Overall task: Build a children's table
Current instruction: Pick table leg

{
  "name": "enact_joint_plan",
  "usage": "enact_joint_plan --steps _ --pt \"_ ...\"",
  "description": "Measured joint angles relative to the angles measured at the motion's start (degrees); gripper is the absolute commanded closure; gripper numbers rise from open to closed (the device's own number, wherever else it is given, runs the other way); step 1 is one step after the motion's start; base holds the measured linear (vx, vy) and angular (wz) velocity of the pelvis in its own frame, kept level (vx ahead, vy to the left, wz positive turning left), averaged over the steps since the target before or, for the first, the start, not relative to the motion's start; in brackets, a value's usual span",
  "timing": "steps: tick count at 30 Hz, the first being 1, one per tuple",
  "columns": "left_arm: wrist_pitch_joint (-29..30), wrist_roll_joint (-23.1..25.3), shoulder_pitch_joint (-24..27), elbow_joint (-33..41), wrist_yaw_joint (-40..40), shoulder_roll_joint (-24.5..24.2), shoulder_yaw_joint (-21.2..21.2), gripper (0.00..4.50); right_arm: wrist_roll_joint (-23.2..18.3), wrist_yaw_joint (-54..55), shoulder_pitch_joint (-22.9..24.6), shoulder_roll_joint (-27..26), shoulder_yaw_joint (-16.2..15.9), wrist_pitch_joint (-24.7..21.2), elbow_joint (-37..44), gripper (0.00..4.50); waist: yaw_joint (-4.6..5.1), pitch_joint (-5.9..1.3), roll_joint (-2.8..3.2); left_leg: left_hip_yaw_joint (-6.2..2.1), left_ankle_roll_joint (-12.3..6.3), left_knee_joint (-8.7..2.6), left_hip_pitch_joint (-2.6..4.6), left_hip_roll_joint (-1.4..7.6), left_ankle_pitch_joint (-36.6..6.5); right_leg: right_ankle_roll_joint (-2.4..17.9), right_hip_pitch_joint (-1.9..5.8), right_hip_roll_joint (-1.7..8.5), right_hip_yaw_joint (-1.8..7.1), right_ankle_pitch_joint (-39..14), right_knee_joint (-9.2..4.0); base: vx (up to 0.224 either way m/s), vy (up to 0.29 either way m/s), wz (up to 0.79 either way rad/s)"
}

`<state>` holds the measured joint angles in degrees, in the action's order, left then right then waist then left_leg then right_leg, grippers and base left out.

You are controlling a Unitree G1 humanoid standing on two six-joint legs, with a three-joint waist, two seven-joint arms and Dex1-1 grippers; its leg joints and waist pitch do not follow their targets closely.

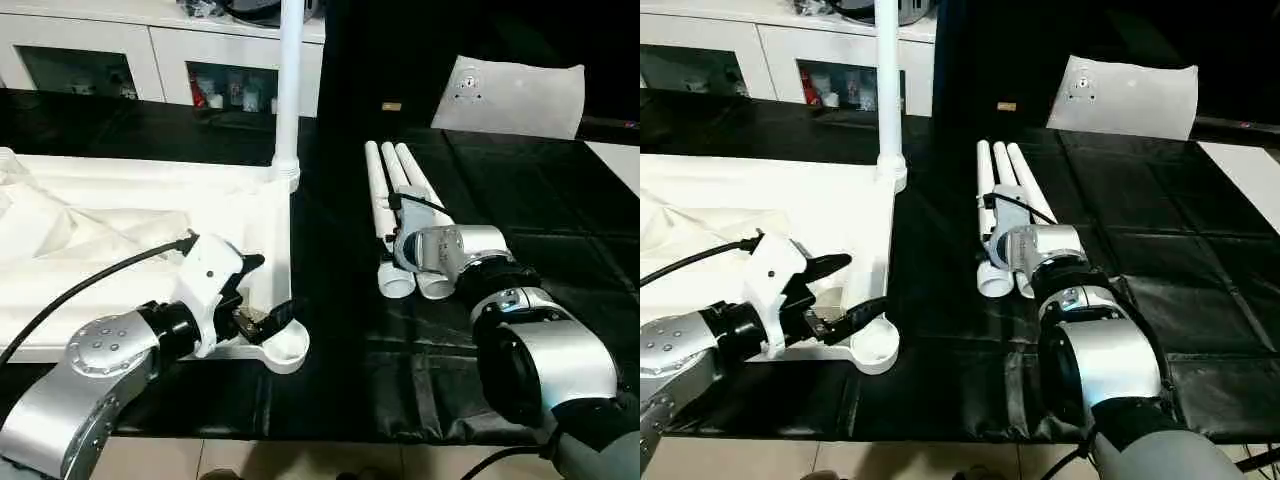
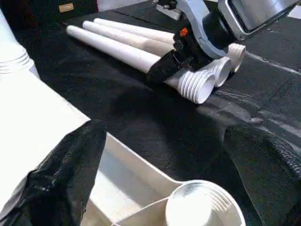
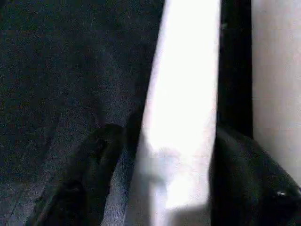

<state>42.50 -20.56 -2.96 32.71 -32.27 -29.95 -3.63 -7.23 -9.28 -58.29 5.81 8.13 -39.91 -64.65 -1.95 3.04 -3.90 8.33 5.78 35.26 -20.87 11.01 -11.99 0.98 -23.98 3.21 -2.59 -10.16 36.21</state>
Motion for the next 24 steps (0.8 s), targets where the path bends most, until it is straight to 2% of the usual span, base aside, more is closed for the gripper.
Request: enact_joint_plan --steps 1,3,5,11,24 --pt "0.0 0.0 0.0 0.0 0.0 0.0 -0.1 0.0 0.0 -0.1 0.0 0.0 0.0 -0.1 0.0 1.56 0.0 0.0 0.0 0.0 0.0 0.0 0.0 0.0 0.0 0.0 0.0 0.0 0.0 0.0 0.0 0.0 0.0 0.0" --pt "0.0 0.0 0.0 0.0 0.0 -0.1 -0.1 0.0 0.0 -0.2 0.0 0.0 0.0 -0.1 0.0 1.63 -0.01 -0.01 -0.02 0.0 0.0 0.0 0.0 0.0 0.0 0.0 0.0 0.0 0.0 0.0 0.0 0.0 0.0 0.0" --pt "0.0 0.0 0.0 0.0 0.0 -0.1 -0.3 0.0 0.0 -0.5 0.0 0.0 0.0 -0.2 0.0 1.96 -0.01 -0.02 -0.03 0.0 0.0 0.0 0.0 0.0 0.0 0.0 0.0 0.0 0.0 0.0 0.0 0.0 0.0 0.0" --pt "-0.2 0.1 0.0 0.0 0.0 -0.1 -1.4 0.0 0.0 -1.2 0.0 -0.1 0.2 -0.7 0.0 2.38 -0.01 -0.05 -0.12 0.0 0.01 0.0 0.01 0.0 0.0 0.0 0.01 0.0 0.0 0.0 0.0 0.0 0.0 0.0" --pt "-1.8 1.2 -0.1 -0.2 0.2 0.1 -1.9 0.0 -0.5 -1.2 0.4 -0.5 0.8 0.2 0.5 2.59 0.02 -0.12 -0.21 0.0 0.03 0.01 0.01 0.01 0.0 0.0 0.02 0.0 -0.01 0.0 0.01 0.0 0.0 0.0"
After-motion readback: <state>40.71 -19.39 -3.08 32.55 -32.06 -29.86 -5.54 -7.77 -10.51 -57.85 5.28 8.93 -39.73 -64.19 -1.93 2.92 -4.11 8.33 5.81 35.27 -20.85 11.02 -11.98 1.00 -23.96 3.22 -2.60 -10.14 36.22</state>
